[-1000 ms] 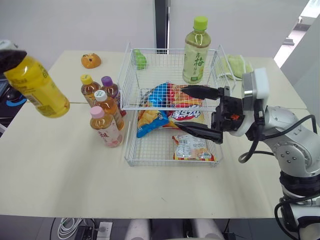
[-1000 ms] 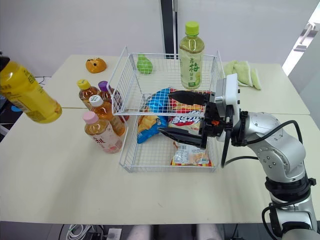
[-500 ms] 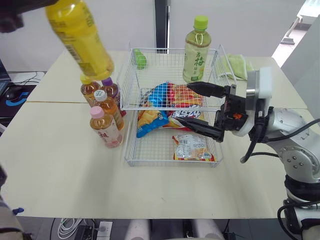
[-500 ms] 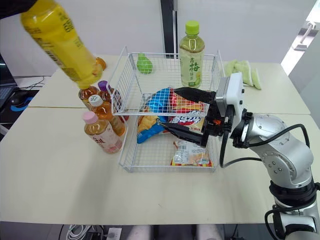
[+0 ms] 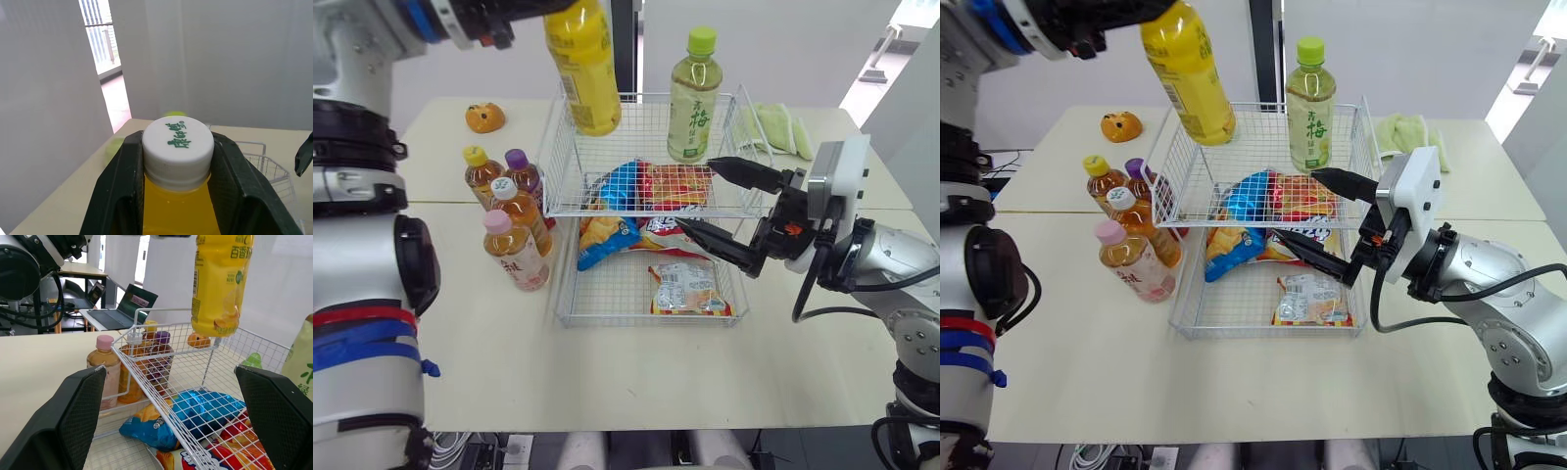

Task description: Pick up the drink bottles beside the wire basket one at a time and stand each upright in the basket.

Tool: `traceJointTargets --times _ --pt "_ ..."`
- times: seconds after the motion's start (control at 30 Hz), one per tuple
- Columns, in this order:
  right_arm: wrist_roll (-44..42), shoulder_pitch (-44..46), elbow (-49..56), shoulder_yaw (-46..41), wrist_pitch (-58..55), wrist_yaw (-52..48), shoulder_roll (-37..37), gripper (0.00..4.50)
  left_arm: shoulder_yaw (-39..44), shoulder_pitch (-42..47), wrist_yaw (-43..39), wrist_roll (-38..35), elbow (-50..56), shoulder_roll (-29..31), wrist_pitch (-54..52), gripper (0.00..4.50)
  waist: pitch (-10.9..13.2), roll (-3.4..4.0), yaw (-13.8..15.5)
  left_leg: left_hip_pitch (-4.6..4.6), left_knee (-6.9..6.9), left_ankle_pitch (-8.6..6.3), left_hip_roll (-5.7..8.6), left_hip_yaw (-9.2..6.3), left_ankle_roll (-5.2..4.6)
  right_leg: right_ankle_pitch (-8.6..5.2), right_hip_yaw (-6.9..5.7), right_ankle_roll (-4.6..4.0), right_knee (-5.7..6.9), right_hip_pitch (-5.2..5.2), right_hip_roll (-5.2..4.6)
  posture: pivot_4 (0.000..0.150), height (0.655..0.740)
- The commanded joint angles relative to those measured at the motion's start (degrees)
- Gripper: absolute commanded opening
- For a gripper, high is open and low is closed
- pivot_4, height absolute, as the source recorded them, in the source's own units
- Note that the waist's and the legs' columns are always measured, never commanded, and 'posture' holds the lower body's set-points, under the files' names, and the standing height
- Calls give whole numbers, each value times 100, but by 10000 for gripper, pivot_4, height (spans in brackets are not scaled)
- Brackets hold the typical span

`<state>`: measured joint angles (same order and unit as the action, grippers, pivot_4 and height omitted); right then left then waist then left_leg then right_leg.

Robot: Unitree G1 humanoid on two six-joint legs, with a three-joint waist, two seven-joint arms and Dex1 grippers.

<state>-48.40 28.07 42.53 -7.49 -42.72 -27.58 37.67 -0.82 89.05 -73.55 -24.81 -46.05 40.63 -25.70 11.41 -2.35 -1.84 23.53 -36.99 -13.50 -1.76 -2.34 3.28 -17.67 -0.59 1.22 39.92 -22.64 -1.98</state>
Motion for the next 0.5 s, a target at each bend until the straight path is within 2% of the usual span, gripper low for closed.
traceJointTargets --times 0.03,0.27,0.5 --pt "-81 0 325 -298 -83 355 118 45000 196 396 76 219 -305 -214 642 13427 0 0 5 11 -2 0 0 0 0 0 0 0 2 -10 0 1500 7400" --pt "-194 -91 548 -494 -245 753 271 45000 229 541 500 761 -1171 -919 1572 13427 0 0 19 59 -9 1 8 1 0 2 -1 1 7 -54 -7 1500 7400" --pt "-314 -169 695 -544 -269 999 377 45000 388 679 526 873 -1576 -1328 1714 13427 0 0 7 60 -9 2 9 2 -1 2 0 1 9 -57 -6 1500 7400"
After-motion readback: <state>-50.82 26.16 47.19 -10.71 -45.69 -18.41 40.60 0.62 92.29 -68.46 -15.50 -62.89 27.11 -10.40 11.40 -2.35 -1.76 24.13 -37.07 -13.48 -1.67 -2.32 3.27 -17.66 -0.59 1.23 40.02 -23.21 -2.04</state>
